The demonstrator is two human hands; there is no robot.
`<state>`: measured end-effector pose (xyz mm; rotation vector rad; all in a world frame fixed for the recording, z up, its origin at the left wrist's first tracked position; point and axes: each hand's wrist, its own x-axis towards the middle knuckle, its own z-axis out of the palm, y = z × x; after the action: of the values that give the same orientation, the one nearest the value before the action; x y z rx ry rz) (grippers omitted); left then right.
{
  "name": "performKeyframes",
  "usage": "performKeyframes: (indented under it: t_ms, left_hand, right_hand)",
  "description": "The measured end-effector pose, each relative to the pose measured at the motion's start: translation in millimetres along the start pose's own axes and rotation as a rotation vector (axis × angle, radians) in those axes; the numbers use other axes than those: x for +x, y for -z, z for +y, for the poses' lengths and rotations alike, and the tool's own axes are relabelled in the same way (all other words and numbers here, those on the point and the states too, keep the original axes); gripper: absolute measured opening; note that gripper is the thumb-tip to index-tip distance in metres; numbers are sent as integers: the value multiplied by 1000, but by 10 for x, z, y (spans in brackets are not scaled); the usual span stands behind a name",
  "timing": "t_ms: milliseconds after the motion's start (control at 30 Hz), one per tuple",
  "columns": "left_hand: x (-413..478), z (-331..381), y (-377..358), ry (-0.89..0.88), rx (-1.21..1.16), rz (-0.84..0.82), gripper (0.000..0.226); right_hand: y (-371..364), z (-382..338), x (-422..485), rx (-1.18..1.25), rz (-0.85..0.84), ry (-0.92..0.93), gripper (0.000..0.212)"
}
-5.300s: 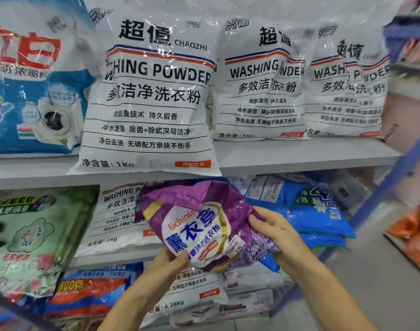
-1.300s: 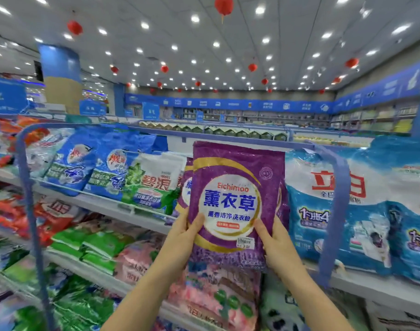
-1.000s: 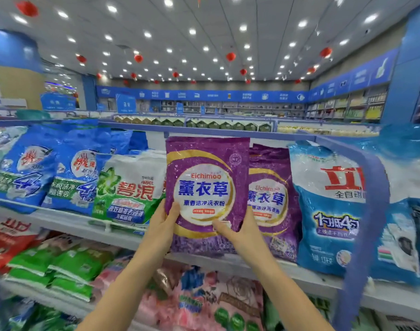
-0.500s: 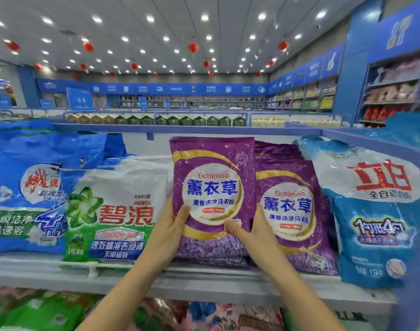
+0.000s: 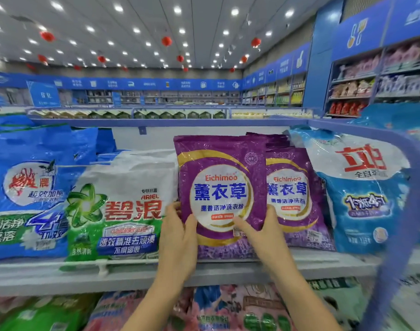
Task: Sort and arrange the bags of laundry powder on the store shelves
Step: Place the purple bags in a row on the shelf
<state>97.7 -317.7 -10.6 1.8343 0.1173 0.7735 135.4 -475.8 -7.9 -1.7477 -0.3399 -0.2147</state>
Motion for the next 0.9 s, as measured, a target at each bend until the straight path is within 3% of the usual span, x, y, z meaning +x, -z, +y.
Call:
performKeyframes:
  t_ms: [67,200,333,467,600,767,900]
  left_hand:
    - [70,58,-116,112,-156,1,11]
    - [133,14,-236,23,-126,91,59]
    - [245,-65,-293,34,-126,51,58]
    - [257,-81,-220,-23,-103,-38,30]
    - [139,-149,-10,-94,146,-95,59]
    - [88,-138,52,-152,444,15,62]
    - [122,-124,22,-169,619,40,54]
  right_hand:
    - [-138,-73,58,46,109,-13,111]
    - [-340,-39,132,-115,275,-34,107]
    - [-354,9,220,-197,330,19,99]
    - [-303,25,224,-138,295,35,97]
    - [-190,145,98,-183,235,15,98]
    - [-32,189,127,-290,250,100,32]
    - [-93,205,190,-422,304,191,30]
